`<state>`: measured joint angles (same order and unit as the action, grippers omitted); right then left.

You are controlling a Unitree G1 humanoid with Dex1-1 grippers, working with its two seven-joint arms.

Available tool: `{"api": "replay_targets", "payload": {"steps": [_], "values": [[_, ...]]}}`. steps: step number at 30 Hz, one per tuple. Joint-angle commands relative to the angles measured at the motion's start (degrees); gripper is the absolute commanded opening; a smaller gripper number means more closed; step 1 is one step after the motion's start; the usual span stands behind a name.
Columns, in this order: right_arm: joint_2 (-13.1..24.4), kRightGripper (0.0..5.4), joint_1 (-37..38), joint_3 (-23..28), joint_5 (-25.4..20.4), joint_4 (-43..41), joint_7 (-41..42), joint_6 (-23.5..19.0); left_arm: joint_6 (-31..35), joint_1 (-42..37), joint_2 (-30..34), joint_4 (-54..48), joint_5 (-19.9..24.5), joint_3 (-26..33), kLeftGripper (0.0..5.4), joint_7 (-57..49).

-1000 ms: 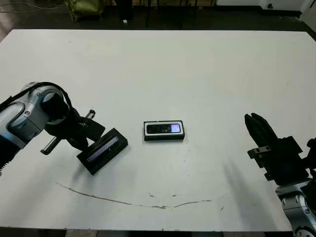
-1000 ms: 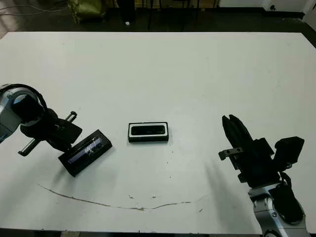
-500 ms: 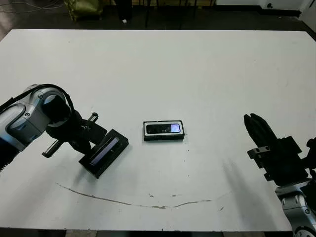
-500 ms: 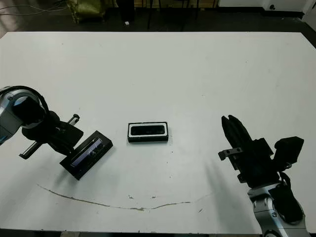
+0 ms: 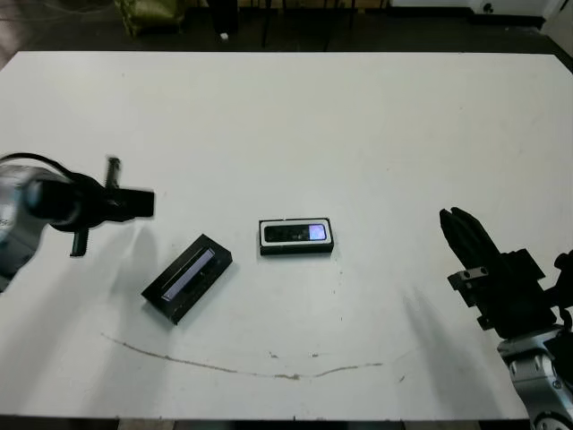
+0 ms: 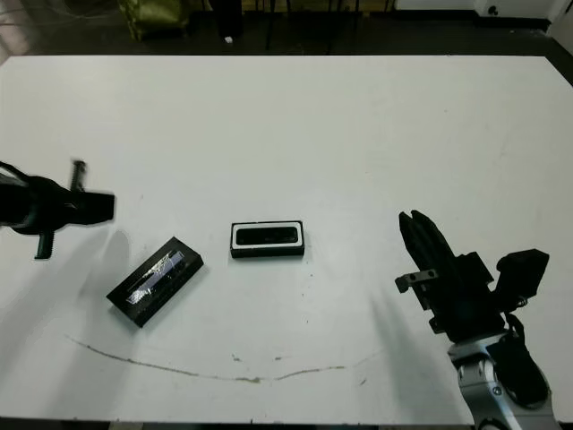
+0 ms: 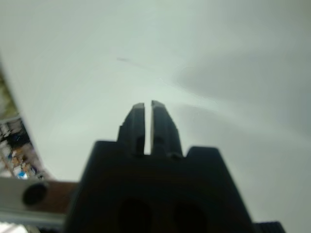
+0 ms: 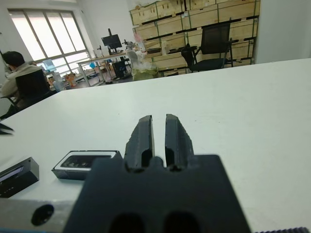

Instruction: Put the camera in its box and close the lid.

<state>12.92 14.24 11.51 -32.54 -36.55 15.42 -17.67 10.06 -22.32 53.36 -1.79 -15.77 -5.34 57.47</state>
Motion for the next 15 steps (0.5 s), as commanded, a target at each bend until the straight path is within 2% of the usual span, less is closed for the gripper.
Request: {"api": "replay_targets", "payload": {"steps": [1, 4, 8, 12, 15], "values": [[0.2, 0.02, 0.8, -0.2, 0.0, 0.5, -0.1, -0.6, 2.7, 8.1, -0.5, -5.8, 4.9, 8.5, 0.0, -3.4], [-0.1, 0.02, 0.7, -0.5, 0.3, 1.0, 0.1, 0.1, 11.2, 15.2, -6.0, -15.6, 10.6, 17.7, 0.0, -8.8], [-0.4, 0.02, 0.8, -0.8, 0.1, 1.2, 0.3, 0.5, 24.2, 22.2, -20.0, -30.2, 21.1, 27.4, 0.0, -19.2], [-0.3, 0.0, 0.8, -0.9, 0.0, 1.6, 0.8, 0.8, 36.2, 26.0, -27.3, -42.2, 28.5, 30.8, 0.36, -26.1], [-0.1, 0.0, 0.9, -0.8, -0.7, 1.7, 1.1, 0.1, 38.1, 29.7, -30.6, -48.8, 31.7, 31.0, 1.07, -29.4]]}}
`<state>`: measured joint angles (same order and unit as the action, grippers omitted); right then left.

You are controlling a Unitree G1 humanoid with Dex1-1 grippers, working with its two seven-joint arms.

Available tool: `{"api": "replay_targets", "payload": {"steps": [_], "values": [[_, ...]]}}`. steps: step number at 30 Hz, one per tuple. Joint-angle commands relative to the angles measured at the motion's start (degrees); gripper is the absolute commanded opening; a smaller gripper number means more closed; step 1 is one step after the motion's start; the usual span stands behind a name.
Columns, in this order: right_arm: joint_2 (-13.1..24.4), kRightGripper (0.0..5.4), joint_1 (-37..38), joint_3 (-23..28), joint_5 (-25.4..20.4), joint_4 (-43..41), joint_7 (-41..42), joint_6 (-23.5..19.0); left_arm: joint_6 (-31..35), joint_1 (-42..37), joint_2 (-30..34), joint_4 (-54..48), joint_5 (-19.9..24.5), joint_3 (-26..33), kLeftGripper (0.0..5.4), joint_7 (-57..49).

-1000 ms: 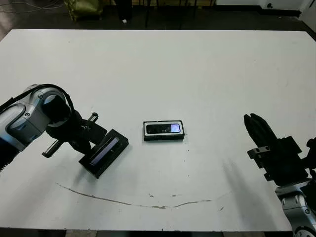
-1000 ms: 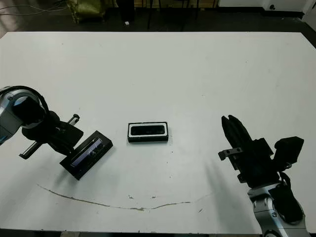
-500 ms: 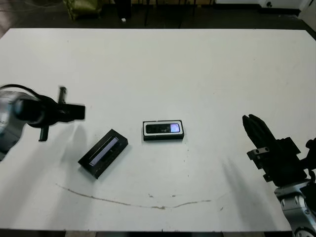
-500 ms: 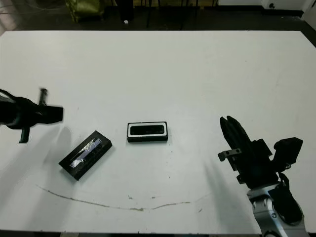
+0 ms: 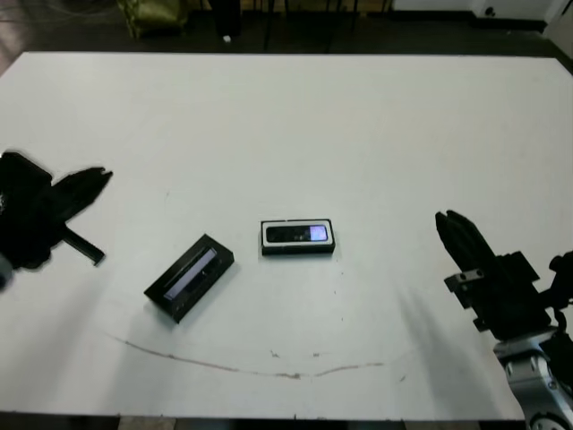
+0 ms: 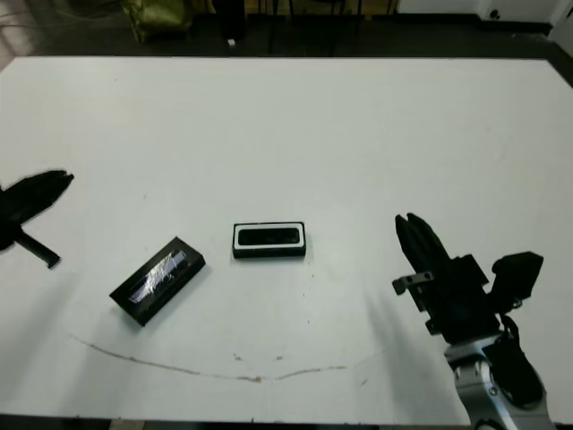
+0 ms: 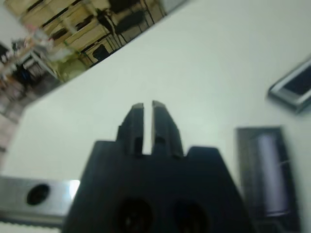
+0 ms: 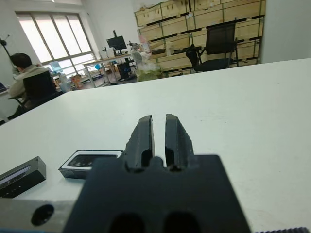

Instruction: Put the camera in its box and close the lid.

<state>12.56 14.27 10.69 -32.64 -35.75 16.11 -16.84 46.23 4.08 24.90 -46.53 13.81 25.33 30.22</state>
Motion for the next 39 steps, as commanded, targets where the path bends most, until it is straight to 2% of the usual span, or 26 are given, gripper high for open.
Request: {"api": "replay_targets", "payload": {"steps": [1, 7, 12, 18, 23, 29, 34, 39], "values": [[0.3, 0.0, 0.9, 0.0, -0.8, 0.8, 0.3, -0.8, 2.2, 4.3, -3.0, -5.6, 2.9, 0.2, 1.27, -3.1], [0.3, 0.0, 1.4, -0.4, -0.2, 0.0, -0.6, -1.2, -0.4, 10.8, -2.5, -11.0, 4.2, -2.3, 2.71, -4.8], [0.1, 0.0, 1.4, -0.5, -0.7, 0.3, -0.3, -1.1, -3.9, 13.6, -1.8, -9.0, 4.5, -5.1, 3.88, -4.3], [0.1, 0.0, 1.7, -0.9, -0.6, -0.2, -0.7, -1.2, -8.2, 15.1, 2.8, -5.7, 2.3, -9.1, 5.3, -2.5], [0.1, 0.0, 1.7, -0.9, -1.1, 0.0, -0.6, -1.4, -10.9, 14.6, 5.6, -2.5, 3.9, -10.0, 5.38, 0.8], [0.5, 0.0, 1.6, -1.0, -0.8, 0.6, -0.3, -1.3, -10.0, 14.1, 8.9, -1.0, 6.0, -10.7, 5.38, 3.3], [0.3, 0.0, 1.6, -1.1, -0.9, 0.1, -0.3, -1.1, -5.4, 13.2, 8.6, 0.9, 12.0, -10.2, 5.38, 3.3], [0.4, 0.0, 1.7, -1.3, -0.6, -0.5, -1.4, -2.0, -3.7, 12.4, 10.2, 2.4, 13.6, -11.8, 5.38, 3.7]]}}
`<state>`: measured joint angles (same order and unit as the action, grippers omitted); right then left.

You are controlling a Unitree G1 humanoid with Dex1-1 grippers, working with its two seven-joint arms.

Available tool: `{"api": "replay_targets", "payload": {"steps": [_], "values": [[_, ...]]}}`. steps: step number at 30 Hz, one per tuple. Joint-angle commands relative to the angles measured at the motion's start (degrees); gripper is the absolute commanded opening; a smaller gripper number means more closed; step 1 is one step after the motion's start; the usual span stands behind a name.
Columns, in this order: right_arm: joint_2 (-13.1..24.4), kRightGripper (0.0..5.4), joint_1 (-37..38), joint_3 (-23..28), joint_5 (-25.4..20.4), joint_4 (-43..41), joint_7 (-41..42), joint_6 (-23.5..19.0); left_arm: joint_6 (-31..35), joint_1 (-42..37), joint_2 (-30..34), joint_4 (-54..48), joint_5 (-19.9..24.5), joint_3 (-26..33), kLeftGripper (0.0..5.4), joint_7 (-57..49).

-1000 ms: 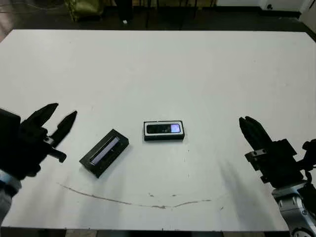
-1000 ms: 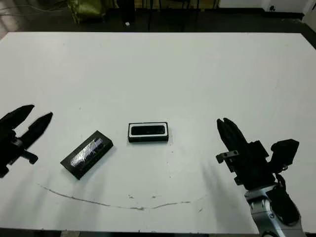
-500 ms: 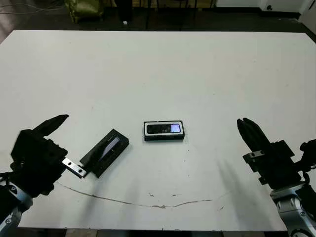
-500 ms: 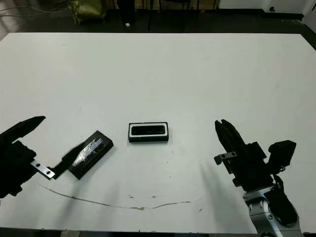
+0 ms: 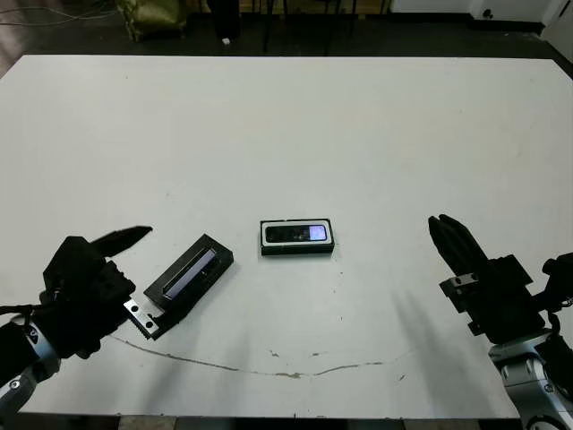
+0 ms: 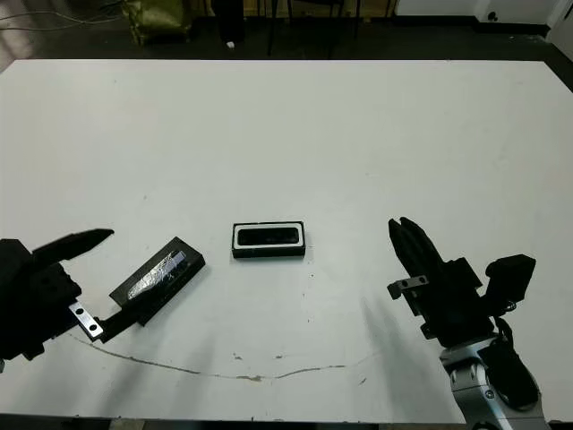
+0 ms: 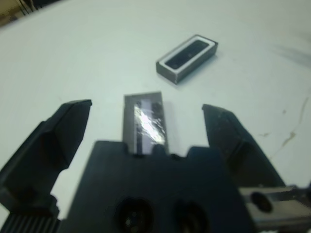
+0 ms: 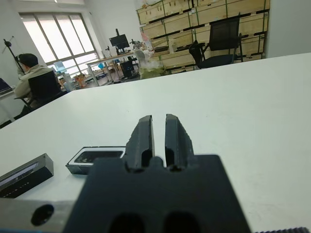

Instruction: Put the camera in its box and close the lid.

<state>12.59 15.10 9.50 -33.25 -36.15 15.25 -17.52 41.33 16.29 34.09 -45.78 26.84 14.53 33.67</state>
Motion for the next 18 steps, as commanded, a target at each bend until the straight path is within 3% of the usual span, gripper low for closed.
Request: {"api": "replay_targets", "payload": {"steps": [1, 10, 15, 18], "values": [[0.3, 0.0, 0.9, -0.1, 0.0, -0.1, -0.4, -1.1, 1.1, 0.3, 1.0, 2.1, 0.7, -1.3, 5.38, 0.2], [0.4, 0.0, 0.8, -0.1, -0.6, -0.9, -1.1, -2.4, 0.0, 0.0, 1.7, 5.8, -0.3, -4.4, 5.38, 0.2], [0.8, 0.0, 0.8, -0.3, 1.7, -0.4, -0.9, -1.6, -0.2, 0.0, 1.2, 6.4, -0.7, -5.0, 5.38, -0.8], [0.3, 0.0, 0.8, 0.0, 0.4, -1.0, -1.2, -2.6, -0.4, 0.2, 1.8, 6.4, -1.4, -5.6, 5.38, -1.2]]}}
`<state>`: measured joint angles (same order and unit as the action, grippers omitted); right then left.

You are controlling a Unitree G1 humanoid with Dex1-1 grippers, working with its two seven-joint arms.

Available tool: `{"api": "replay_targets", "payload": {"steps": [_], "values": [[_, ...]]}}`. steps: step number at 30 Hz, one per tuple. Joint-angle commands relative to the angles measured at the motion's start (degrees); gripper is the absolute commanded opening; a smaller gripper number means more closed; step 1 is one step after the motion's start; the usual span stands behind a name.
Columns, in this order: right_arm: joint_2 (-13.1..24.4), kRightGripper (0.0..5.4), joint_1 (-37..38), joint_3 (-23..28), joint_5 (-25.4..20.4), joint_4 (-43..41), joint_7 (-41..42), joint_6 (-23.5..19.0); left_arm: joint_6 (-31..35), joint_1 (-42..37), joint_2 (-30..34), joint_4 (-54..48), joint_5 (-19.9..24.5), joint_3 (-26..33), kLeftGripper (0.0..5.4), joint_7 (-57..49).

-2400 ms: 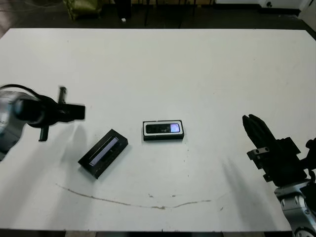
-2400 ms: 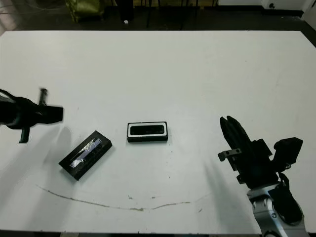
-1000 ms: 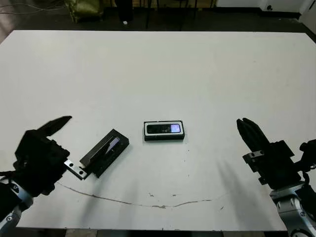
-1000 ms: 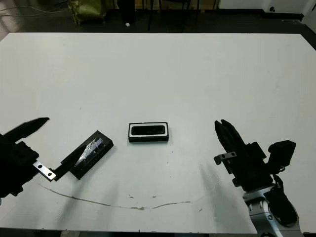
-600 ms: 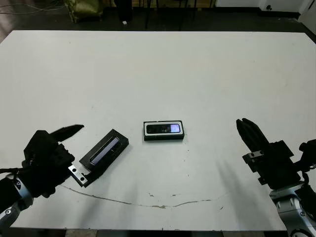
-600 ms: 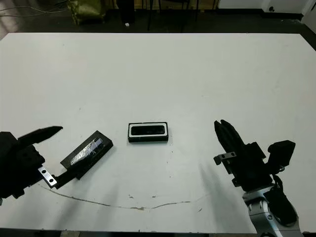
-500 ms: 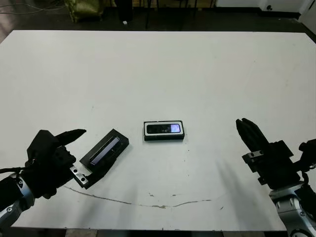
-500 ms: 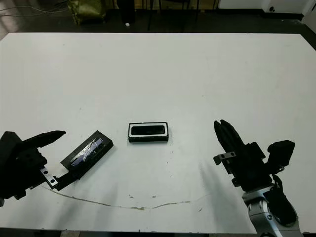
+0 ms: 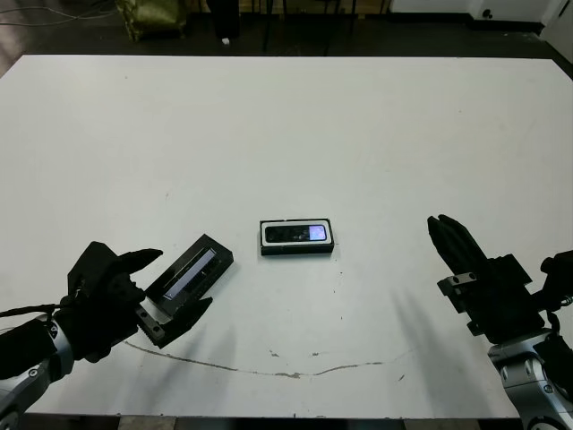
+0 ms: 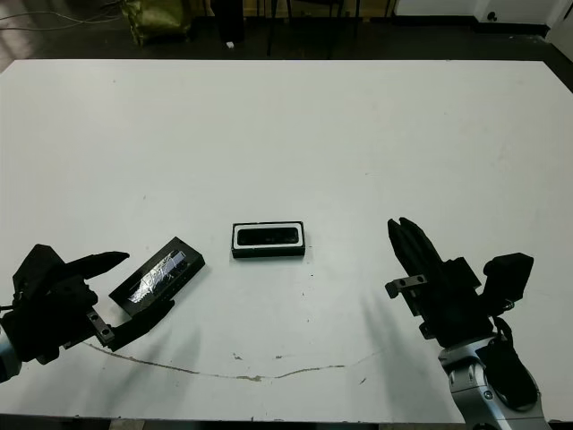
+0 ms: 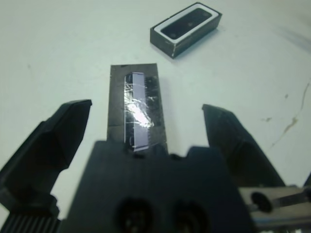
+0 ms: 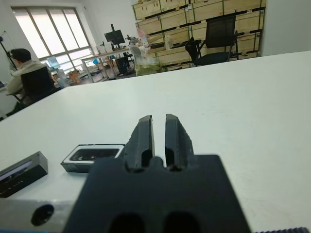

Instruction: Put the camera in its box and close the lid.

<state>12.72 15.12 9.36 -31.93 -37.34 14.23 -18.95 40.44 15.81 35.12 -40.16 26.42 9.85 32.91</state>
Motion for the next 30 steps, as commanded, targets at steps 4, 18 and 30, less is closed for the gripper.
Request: {"api": "replay_targets", "payload": {"steps": [4, 18, 30], "values": [[0.2, 0.0, 0.8, -0.1, -1.1, 0.5, 0.3, -0.5, 0.2, 1.1, 1.1, 0.6, -2.3, -1.4, 5.38, -0.9], [0.1, 0.0, 1.1, -0.3, -0.6, 0.0, 0.3, -1.0, -4.9, 2.4, 0.0, 4.2, -5.2, -4.0, 5.38, -1.4], [0.2, 0.0, 1.4, -0.2, -0.4, -0.3, 0.1, -1.5, -5.3, 1.0, 0.1, 8.6, -6.3, -6.5, 5.38, -0.5]]}}
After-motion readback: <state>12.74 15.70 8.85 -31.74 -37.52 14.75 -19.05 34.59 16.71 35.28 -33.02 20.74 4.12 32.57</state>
